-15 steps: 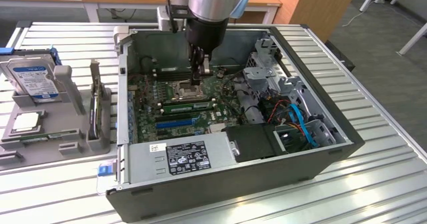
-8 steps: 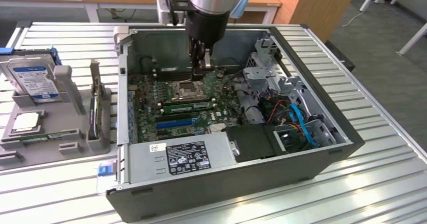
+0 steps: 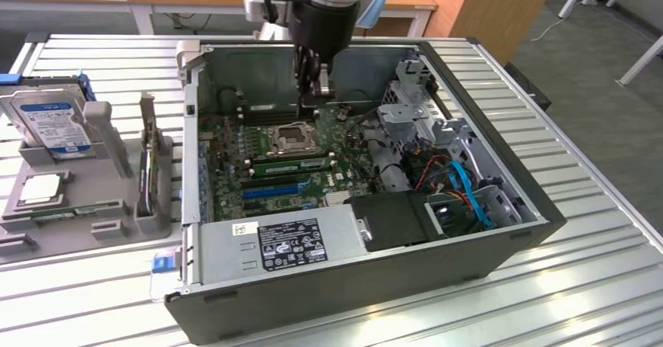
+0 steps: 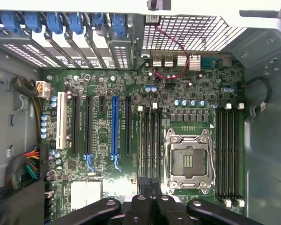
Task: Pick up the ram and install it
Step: 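Press down the ram until it locks into place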
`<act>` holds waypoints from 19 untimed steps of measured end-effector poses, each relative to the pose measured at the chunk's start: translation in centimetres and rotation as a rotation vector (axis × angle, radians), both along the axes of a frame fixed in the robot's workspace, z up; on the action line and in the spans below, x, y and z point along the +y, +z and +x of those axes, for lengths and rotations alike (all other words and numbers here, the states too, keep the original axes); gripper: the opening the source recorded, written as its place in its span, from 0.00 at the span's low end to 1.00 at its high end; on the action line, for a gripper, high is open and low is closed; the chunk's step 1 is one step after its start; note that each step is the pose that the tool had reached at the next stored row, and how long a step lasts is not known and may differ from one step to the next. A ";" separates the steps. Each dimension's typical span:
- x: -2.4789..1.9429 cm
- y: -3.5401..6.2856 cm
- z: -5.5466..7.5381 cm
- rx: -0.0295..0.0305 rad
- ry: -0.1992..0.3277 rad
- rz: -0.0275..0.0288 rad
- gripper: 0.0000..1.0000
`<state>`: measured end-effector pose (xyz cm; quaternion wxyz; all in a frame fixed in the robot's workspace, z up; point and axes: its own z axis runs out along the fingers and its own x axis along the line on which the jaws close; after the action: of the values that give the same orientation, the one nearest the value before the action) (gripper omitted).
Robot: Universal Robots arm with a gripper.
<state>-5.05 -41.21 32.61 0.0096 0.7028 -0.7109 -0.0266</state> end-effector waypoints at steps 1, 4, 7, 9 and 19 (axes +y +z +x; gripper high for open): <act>0.00 0.19 0.0 0.0001 0.000 -0.0002 0.10; 0.00 0.71 0.0 0.0000 0.000 -0.0005 0.10; 0.00 0.87 0.0 -0.0001 0.000 -0.0003 0.10; 0.00 0.88 0.0 0.0000 0.000 -0.0005 0.10; 0.00 0.88 0.0 0.0000 0.000 -0.0006 0.10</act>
<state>-5.05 -41.21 33.49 0.0098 0.7028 -0.7109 -0.0264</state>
